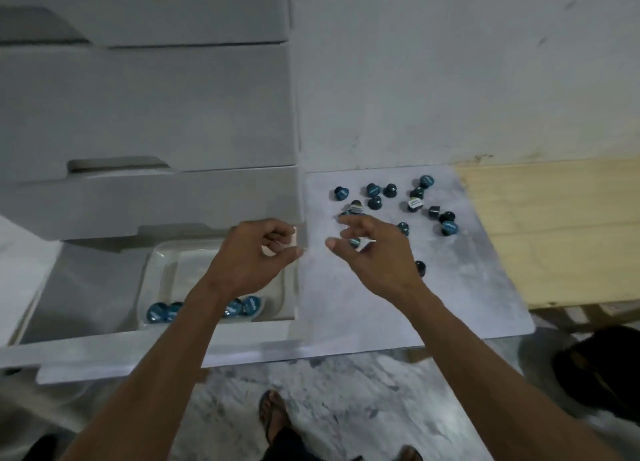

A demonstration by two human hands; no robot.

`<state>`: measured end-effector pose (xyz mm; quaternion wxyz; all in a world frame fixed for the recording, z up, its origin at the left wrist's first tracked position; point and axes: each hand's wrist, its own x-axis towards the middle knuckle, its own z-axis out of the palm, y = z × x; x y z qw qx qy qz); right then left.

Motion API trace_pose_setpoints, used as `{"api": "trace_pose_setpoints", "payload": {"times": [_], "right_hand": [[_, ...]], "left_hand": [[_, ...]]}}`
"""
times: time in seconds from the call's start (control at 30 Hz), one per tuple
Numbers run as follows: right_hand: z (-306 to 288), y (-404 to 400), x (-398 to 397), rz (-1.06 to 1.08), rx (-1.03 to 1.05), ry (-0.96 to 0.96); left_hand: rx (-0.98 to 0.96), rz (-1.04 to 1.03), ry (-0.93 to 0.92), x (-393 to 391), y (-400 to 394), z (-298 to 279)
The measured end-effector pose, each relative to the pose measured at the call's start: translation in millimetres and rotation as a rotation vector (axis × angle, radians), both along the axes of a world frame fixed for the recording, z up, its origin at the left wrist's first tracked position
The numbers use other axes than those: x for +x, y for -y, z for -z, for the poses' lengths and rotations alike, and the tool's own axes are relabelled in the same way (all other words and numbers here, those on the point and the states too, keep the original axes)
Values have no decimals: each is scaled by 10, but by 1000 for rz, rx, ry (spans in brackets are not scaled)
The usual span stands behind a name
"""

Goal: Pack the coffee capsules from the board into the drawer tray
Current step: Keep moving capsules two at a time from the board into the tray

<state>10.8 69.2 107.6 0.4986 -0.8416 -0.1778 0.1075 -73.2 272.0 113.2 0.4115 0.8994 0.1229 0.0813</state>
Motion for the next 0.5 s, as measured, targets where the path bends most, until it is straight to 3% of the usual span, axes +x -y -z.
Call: {"api": "trace_pose_setpoints", "payload": {"times": [0.27,0.5], "right_hand": [[-13,1952,374,220,-26,21],[153,2288,662,224,-47,-73]], "left_hand": [[-113,15,30,479,1835,93],[-118,-120,-100,631,2234,416]]}}
